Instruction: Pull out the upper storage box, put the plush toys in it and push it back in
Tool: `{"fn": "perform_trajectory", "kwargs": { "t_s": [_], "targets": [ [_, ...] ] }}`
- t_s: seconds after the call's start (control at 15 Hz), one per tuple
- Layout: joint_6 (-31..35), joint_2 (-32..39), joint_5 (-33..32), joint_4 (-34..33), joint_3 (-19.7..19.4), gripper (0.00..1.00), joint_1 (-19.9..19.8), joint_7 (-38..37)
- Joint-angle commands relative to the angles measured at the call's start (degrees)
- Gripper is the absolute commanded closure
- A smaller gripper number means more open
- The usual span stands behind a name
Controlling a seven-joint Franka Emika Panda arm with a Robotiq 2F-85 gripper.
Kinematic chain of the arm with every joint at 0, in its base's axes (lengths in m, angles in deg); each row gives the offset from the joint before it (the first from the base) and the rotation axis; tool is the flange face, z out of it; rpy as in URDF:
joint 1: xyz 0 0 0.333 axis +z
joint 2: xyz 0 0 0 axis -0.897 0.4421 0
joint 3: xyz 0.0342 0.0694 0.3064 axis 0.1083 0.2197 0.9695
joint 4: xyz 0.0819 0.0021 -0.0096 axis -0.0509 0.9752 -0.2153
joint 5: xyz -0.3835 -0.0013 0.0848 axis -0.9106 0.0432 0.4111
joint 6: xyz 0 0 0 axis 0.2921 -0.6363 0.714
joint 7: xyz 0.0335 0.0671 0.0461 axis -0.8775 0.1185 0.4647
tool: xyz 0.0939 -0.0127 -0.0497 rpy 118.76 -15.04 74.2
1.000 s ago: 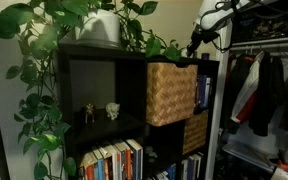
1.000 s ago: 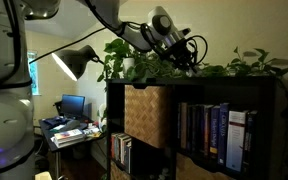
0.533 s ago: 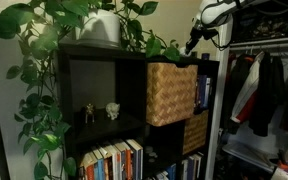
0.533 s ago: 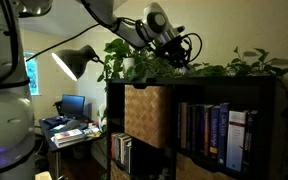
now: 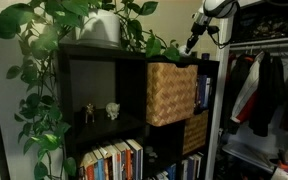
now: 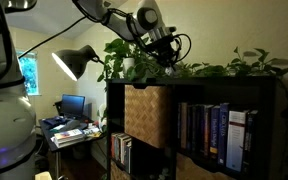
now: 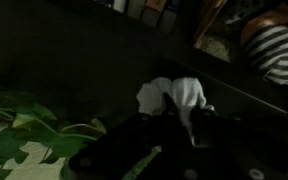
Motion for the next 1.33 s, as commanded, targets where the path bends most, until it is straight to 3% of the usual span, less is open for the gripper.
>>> {"fn": "perform_trajectory", "kwargs": {
  "t_s": [0.0,0.93,1.27],
  "targets": [
    [-5.49,-3.79,3.33,2.44,-0.34,0.91,1.87,4.64],
    [-16.63,-4.14,7.51,3.93,0.98,0.91,5.88,10.61],
    [-9.91,-4.14,6.8,8.57,1.52,0.91,5.82,9.51]
  ]
}}
